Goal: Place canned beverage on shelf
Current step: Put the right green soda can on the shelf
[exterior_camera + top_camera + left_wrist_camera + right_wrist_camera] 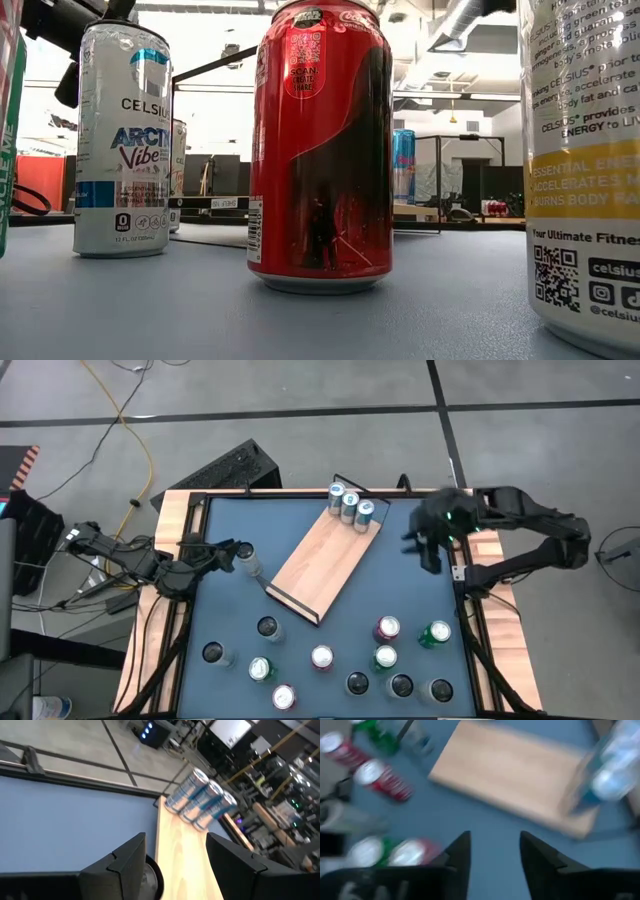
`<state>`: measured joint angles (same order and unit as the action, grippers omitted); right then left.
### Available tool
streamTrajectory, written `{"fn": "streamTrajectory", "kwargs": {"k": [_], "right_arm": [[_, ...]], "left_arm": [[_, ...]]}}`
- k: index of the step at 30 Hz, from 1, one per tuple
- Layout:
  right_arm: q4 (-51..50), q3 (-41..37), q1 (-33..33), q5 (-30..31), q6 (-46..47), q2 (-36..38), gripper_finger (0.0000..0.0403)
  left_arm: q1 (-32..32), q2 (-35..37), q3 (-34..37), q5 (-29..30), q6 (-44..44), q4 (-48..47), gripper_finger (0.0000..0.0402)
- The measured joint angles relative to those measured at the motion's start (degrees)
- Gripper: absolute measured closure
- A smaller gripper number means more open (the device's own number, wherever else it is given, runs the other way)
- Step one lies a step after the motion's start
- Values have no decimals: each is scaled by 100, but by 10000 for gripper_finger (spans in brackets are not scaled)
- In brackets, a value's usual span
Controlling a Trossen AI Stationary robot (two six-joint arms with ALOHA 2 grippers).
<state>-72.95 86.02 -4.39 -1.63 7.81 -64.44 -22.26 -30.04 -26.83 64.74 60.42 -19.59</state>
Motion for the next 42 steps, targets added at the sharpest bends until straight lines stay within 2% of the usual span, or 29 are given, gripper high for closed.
{"fn": "streamTrajectory", "kwargs": {"k": [6,12,17,22,27,32,42], "right_arm": [[-1165,-2,1314,-11,2052,5,184],[-1704,-24,2854,165,3908,-13,177],[-1718,-457,3960,349,5098,95,173],[-1532,-1108,4832,411,5414,64,168],[-881,-1617,5234,622,5545,67,168],[-457,-1788,5582,721,5724,20,165],[-569,-1803,5791,735,5598,-505,88]], "left_arm": [[-2,0,0,-457,-186,-2,207],[-2,0,0,-845,-219,4,207],[-2,-56,0,-1207,-125,2,207],[-2,-157,0,-1303,60,4,207],[-2,-268,0,-1177,650,13,207],[-2,-407,0,-1226,671,18,207],[-2,-721,0,-1314,693,19,207]]}}
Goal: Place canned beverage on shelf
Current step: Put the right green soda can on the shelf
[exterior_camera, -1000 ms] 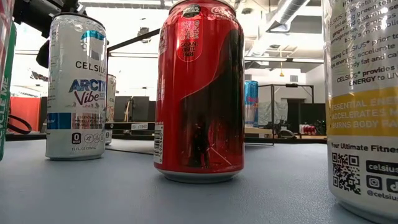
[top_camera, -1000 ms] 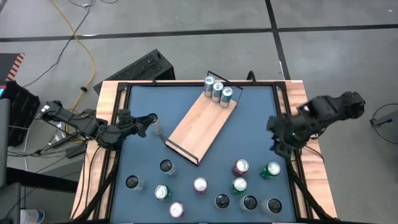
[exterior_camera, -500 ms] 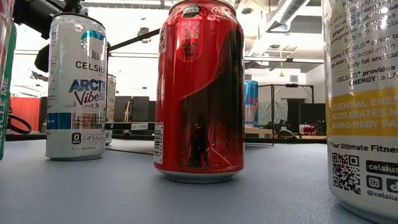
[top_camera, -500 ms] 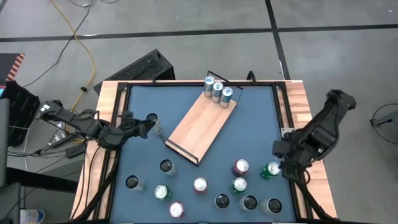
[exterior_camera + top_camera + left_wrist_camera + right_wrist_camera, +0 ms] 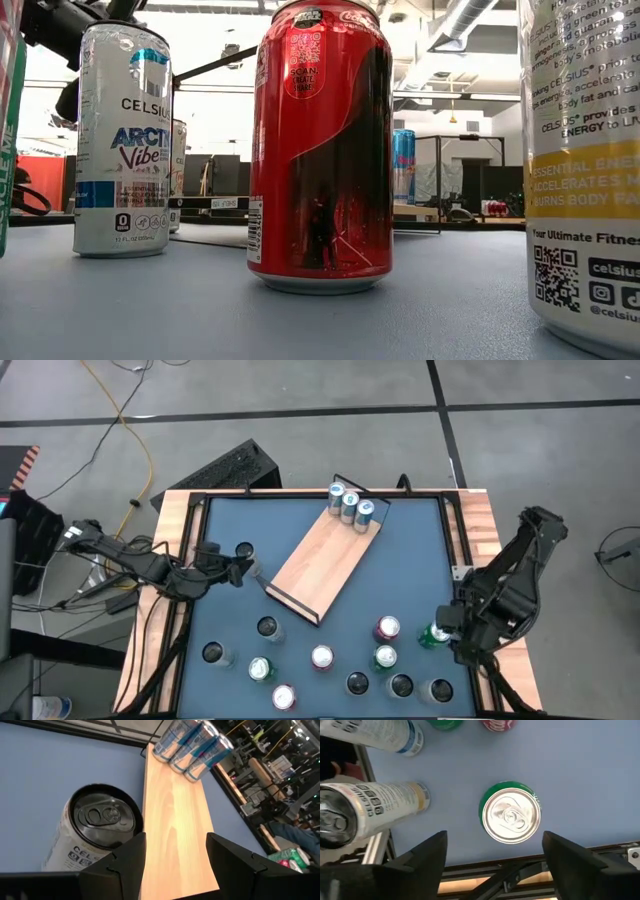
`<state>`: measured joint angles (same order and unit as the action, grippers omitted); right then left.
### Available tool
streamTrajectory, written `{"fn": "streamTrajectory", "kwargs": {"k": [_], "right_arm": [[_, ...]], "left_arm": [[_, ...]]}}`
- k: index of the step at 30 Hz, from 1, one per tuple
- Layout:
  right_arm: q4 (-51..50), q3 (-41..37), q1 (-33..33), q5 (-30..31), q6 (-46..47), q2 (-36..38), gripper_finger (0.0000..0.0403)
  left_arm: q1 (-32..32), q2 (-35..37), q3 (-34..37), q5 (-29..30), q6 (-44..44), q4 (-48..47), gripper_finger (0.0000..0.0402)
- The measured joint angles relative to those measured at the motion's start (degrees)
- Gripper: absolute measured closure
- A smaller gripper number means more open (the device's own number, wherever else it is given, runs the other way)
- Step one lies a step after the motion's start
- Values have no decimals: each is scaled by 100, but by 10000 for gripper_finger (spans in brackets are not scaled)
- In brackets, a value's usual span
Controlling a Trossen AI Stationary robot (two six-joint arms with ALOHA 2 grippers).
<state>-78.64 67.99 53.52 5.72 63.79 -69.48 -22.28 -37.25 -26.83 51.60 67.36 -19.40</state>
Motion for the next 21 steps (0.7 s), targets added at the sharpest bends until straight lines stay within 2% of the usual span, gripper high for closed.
{"fn": "streamTrajectory", "kwargs": {"k": [11,21], "right_arm": [[6,-168,-380,36,-677,-247,76],[-156,-455,-364,133,-3322,-239,76]], "left_arm": [[-2,-33,0,-14,78,-2,207],[-1,-33,0,-9,93,-2,207]]}}
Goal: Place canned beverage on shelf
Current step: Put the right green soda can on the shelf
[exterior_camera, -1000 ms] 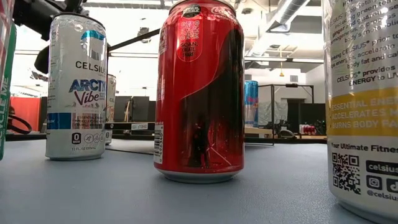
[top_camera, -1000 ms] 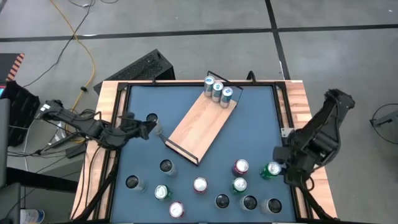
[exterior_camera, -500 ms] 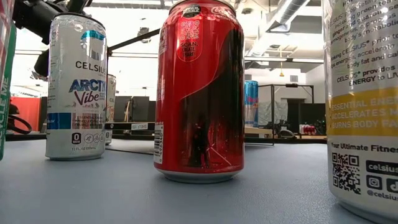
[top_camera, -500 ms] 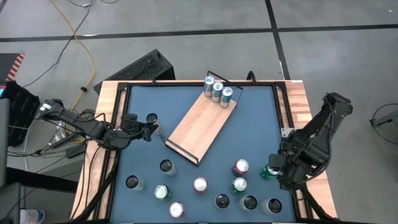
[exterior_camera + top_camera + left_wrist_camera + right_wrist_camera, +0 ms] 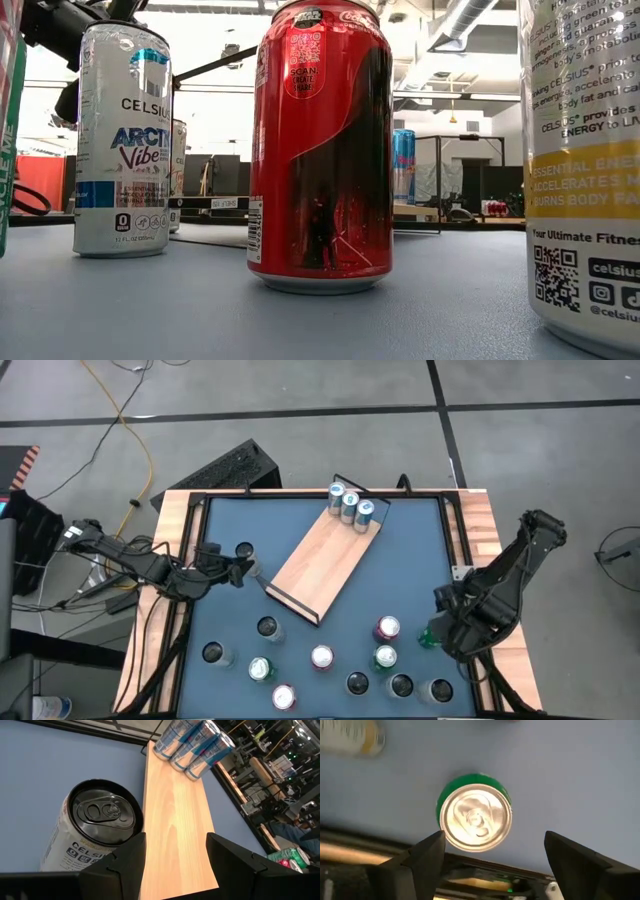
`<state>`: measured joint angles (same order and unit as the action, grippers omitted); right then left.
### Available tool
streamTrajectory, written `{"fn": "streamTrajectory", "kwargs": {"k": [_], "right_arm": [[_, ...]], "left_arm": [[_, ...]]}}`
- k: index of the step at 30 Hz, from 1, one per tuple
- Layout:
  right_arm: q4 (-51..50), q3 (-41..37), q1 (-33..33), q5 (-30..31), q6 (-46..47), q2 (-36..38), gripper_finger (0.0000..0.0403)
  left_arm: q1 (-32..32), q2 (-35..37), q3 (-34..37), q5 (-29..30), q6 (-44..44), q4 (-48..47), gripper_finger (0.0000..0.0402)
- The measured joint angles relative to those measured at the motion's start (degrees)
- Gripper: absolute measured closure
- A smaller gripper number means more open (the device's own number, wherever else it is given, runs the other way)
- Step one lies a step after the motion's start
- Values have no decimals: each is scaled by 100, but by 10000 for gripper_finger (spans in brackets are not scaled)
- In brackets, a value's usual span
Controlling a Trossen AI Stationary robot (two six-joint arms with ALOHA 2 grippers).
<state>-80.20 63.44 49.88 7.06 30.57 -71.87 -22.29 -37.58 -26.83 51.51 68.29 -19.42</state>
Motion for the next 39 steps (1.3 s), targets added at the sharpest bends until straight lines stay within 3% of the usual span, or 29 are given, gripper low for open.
{"fn": "streamTrajectory", "kwargs": {"k": [6,17,30,34,39], "right_arm": [[454,0,-58,-569,-687,0,76],[694,-6,-285,-409,-969,-46,76],[1190,-776,-472,-573,-1017,-46,77],[1252,-780,-524,-586,-1005,-46,96],[1441,-778,-666,-630,-1053,-38,150]], "left_arm": [[1,0,0,27,-4,-2,207],[1,0,0,183,-17,-15,207],[1,0,0,172,-50,-48,207],[1,0,0,176,-163,-50,207],[1,0,0,176,-137,-49,207]]}}
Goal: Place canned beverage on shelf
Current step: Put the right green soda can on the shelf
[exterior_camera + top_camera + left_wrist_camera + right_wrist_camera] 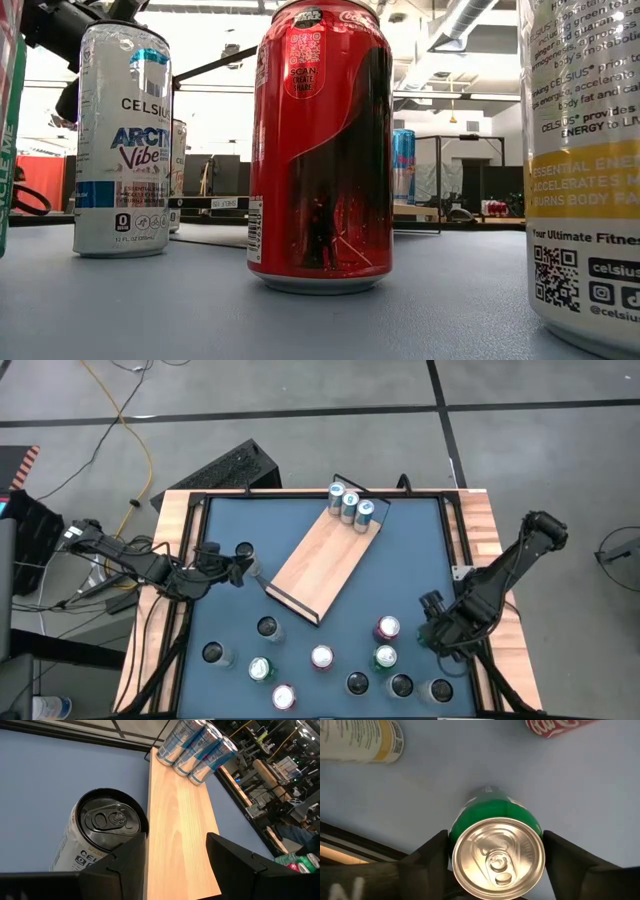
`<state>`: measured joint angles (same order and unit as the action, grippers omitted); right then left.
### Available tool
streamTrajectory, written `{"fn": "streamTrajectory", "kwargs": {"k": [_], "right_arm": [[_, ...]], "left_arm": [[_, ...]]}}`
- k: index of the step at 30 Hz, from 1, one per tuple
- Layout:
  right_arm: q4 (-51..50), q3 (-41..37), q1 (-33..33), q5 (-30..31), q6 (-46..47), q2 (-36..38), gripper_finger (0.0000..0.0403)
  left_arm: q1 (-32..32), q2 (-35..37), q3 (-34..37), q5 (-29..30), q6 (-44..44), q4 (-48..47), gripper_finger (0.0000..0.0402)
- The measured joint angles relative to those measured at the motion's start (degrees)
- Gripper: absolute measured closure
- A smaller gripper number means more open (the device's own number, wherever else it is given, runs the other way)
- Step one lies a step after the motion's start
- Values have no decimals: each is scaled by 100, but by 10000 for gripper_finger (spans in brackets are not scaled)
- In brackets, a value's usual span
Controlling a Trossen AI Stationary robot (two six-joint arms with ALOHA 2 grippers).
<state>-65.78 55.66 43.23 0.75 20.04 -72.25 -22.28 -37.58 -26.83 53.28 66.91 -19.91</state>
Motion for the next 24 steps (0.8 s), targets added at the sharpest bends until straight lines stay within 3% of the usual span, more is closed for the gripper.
{"fn": "streamTrajectory", "kwargs": {"k": [3,13,19,24], "right_arm": [[8,4,-106,-36,-103,2,180],[4,17,-466,121,-200,126,181],[-484,296,-1049,482,-555,525,181],[-923,617,-1927,780,-1367,784,181]], "left_arm": [[0,0,0,-6,26,1,207],[0,0,0,-4,114,5,207],[0,0,0,19,166,6,207],[0,5,0,218,134,6,207]]}}
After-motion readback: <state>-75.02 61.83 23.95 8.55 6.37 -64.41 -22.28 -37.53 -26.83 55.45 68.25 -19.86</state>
